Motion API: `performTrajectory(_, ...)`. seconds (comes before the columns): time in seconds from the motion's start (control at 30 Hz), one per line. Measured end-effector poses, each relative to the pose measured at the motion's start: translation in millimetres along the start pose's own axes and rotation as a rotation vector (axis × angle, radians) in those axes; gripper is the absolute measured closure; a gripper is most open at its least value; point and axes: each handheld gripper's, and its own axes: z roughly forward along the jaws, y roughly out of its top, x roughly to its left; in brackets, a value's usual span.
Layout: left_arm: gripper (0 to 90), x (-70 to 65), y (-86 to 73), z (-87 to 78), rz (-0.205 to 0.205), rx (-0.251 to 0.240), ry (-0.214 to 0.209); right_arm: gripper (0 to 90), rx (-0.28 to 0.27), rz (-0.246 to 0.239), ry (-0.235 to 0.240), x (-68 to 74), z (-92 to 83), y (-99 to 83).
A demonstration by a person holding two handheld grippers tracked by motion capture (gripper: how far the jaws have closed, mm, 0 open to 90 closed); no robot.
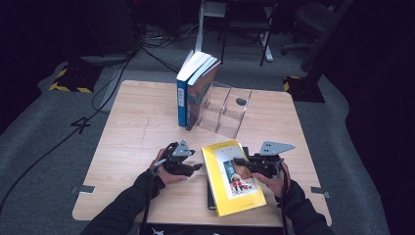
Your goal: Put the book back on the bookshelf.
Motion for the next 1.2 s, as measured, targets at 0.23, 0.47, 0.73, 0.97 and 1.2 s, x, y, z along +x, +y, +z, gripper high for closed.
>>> performTrajectory(0.23,58.2,6.8,10.6,-3.5,0.008,-0.083,0.003,86.3,-0.057,-0.035,0.001,1.5,-5.2,10.3)
performTrajectory(0.47,60.2,17.3,22.4,0.9,-0.023,-0.126,-0.012,86.3,-0.116,-0.071,0.000,4.2,-8.1,14.7)
performTrajectory(0.73,83.4,21.9,52.9,-15.9,0.016,-0.224,-0.030,82.4,-0.176,-0.101,-0.022,2.7,-15.7,21.1)
performTrajectory(0.97,89.8,17.6,80.7,-21.7,0.051,-0.275,-0.055,75.2,-0.116,-0.156,-0.011,2.5,-21.6,31.0)
performTrajectory(1.2,89.9,11.4,96.9,-29.0,0.064,-0.304,-0.060,77.1,-0.114,-0.167,-0.027,2.8,-25.9,35.8)
